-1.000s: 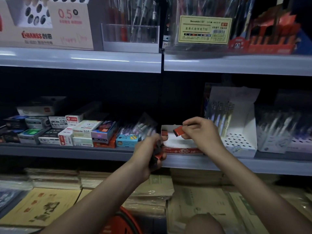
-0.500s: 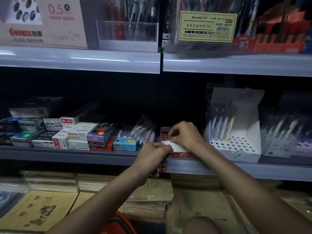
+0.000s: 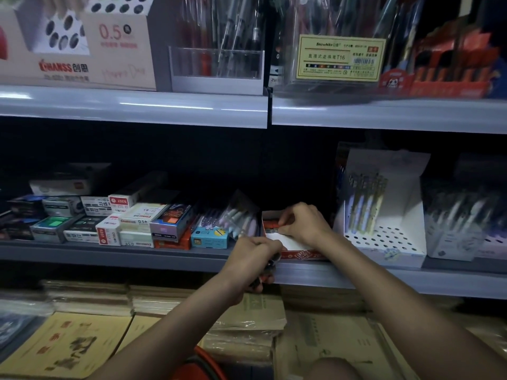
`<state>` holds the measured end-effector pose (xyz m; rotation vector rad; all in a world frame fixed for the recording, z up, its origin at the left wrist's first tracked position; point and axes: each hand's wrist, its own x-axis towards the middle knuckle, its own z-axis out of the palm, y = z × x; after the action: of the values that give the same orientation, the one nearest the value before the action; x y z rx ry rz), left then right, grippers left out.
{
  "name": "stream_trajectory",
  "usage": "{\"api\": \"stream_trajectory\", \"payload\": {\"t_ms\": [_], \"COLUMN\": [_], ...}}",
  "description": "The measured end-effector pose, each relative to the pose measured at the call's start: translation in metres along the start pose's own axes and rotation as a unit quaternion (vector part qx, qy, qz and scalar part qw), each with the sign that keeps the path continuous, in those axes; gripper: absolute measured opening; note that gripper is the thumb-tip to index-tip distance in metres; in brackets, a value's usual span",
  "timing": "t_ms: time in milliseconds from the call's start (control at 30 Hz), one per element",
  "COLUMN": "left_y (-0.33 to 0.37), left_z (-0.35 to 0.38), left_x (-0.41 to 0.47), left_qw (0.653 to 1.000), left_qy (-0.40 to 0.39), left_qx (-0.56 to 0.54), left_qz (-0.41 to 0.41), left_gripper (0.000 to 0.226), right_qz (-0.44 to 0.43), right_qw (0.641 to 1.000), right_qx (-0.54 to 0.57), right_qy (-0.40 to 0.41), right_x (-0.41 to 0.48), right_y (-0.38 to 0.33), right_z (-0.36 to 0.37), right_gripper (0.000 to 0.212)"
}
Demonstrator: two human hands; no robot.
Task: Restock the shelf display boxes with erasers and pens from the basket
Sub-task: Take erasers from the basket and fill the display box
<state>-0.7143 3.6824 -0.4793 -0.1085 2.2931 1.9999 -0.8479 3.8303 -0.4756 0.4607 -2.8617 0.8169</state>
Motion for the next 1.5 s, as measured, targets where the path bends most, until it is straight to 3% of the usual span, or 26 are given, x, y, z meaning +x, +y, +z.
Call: {"api": "stream_trajectory", "payload": {"t_ms": [167, 400, 533, 633, 700, 800, 967, 1133, 1267, 1367, 1500], "left_y": [0.003, 0.007, 0.011, 0.016, 0.020, 0.025, 0.023, 0.022, 0.026, 0.024, 0.021], "left_z": [-0.003, -0.008, -0.013, -0.017, -0.017, -0.015, -0.008, -0.004, -0.009, -0.016, -0.021], "left_x": [-0.002, -0.010, -0.016, -0.022, -0.026, -0.031, -0.037, -0.039, -0.039, -0.035, -0.031], "left_qw": [1.000, 1.000, 0.988, 0.951, 0.932, 0.937, 0.955, 0.959, 0.904, 0.873, 0.849], "left_qy": [-0.004, 0.001, -0.007, -0.036, -0.025, 0.015, 0.053, 0.071, 0.024, -0.016, -0.052], "left_qx": [0.002, -0.019, -0.149, -0.289, -0.338, -0.322, -0.266, -0.253, -0.391, -0.445, -0.482], "left_qz": [-0.005, 0.004, -0.037, -0.100, -0.132, -0.133, -0.119, -0.109, -0.173, -0.198, -0.209], "left_gripper": [0.011, 0.023, 0.030, 0.033, 0.033, 0.036, 0.038, 0.050, 0.071, 0.055, 0.034], "right_qz": [-0.011, 0.000, -0.025, -0.063, -0.078, -0.096, -0.085, 0.002, 0.067, 0.097, 0.114], "right_qw": [1.000, 1.000, 0.998, 0.987, 0.972, 0.949, 0.933, 0.915, 0.892, 0.844, 0.842], "right_qx": [0.010, -0.012, -0.011, 0.094, 0.204, 0.301, 0.346, 0.395, 0.441, 0.526, 0.525], "right_qy": [-0.005, -0.002, 0.054, 0.111, 0.088, 0.000, -0.057, -0.086, -0.074, -0.038, 0.051], "right_x": [-0.006, -0.016, -0.030, -0.053, -0.075, -0.104, -0.123, -0.127, -0.125, -0.121, -0.100], "right_y": [0.002, 0.004, -0.005, -0.031, -0.053, -0.075, -0.083, -0.088, -0.086, -0.086, -0.068], "right_z": [-0.002, -0.001, -0.009, -0.025, -0.035, -0.040, -0.041, -0.047, -0.044, -0.047, -0.058], "right_gripper": [0.029, 0.023, 0.025, 0.025, 0.022, 0.017, 0.018, 0.016, 0.017, 0.022, 0.017]}}
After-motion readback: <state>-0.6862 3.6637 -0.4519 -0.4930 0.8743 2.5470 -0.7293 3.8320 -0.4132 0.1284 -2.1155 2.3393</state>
